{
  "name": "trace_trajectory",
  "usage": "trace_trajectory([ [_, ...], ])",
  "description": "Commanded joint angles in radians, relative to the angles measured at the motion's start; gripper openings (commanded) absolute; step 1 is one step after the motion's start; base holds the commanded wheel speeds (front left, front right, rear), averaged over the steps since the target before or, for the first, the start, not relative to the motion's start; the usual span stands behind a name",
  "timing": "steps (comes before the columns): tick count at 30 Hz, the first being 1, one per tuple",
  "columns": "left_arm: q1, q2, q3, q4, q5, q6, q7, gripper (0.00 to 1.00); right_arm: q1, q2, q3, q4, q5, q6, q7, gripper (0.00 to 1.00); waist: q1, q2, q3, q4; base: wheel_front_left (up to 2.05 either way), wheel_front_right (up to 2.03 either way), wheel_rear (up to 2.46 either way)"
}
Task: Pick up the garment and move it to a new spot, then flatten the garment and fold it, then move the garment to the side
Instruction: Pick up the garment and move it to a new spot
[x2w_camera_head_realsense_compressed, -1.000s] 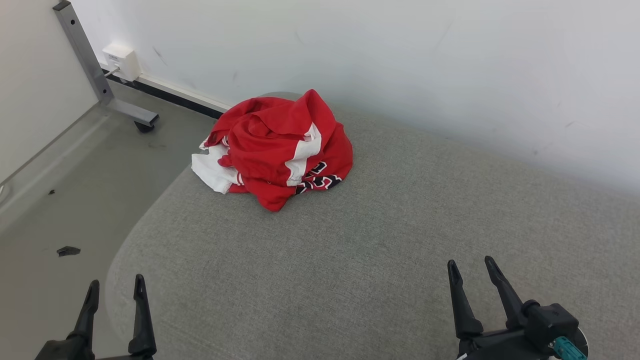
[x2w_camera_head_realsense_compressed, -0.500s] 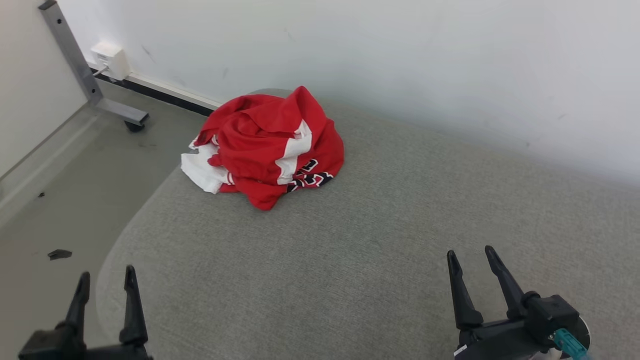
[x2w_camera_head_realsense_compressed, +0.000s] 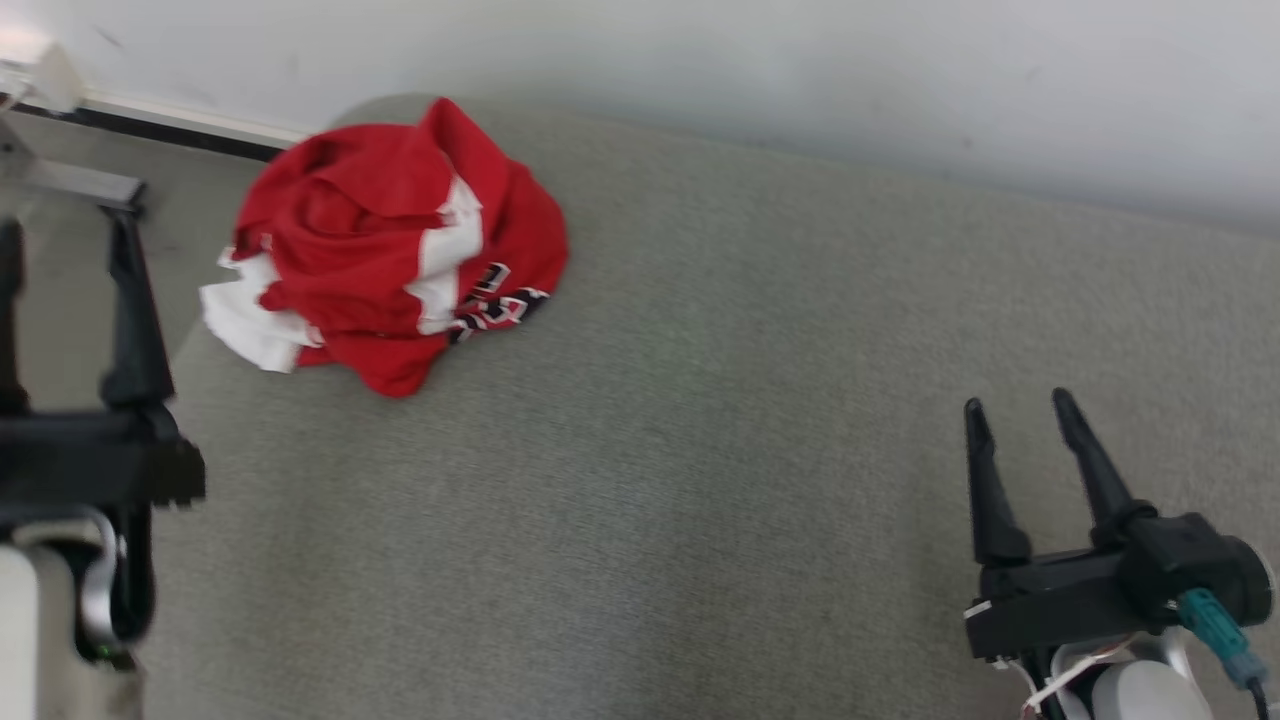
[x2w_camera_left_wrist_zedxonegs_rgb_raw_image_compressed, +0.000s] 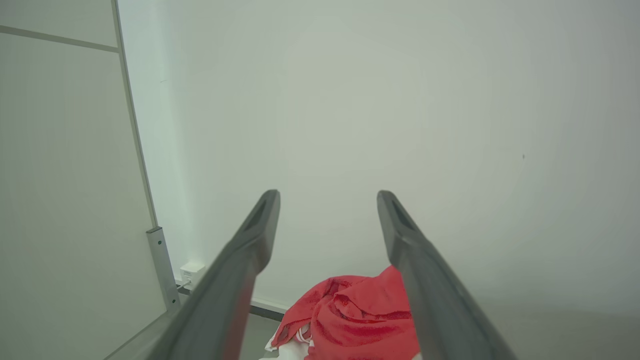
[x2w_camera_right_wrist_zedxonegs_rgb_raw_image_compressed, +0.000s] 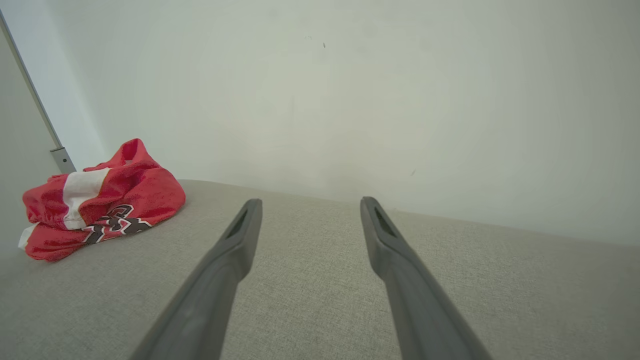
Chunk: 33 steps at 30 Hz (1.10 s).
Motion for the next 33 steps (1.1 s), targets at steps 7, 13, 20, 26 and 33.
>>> trace_trajectory([
  [7,-0.247,0.069,0.033,0.056,-0.033,-0.023,0.016,1.00,-0.027,-0.012,-0.082,-0.072,-0.024,-0.002,-0.005,1.00,-0.0001,-0.0001,0.242,-0.229,0.00,0.00,0.00],
  [13,-0.396,0.115,0.042,0.169,-0.065,-0.042,0.047,1.00,-0.035,-0.009,-0.124,-0.098,-0.027,-0.002,-0.020,1.00,-0.0001,-0.0001,0.295,-0.286,0.00,0.00,0.00],
  [20,-0.464,0.152,0.030,0.401,-0.094,-0.076,0.096,1.00,-0.058,-0.006,-0.114,-0.078,-0.017,-0.002,-0.031,1.00,-0.0001,-0.0001,0.298,-0.298,0.00,0.00,0.00],
  [26,-0.448,0.164,0.003,0.583,-0.134,-0.102,0.168,1.00,-0.067,-0.004,-0.104,-0.059,-0.009,-0.002,-0.040,1.00,-0.0001,-0.0001,0.297,-0.317,0.00,0.00,0.00],
  [33,-0.429,0.162,-0.024,0.706,-0.184,-0.111,0.283,1.00,-0.065,-0.002,-0.105,-0.052,-0.010,-0.002,-0.046,1.00,-0.0001,-0.0001,0.290,-0.328,0.00,0.00,0.00],
])
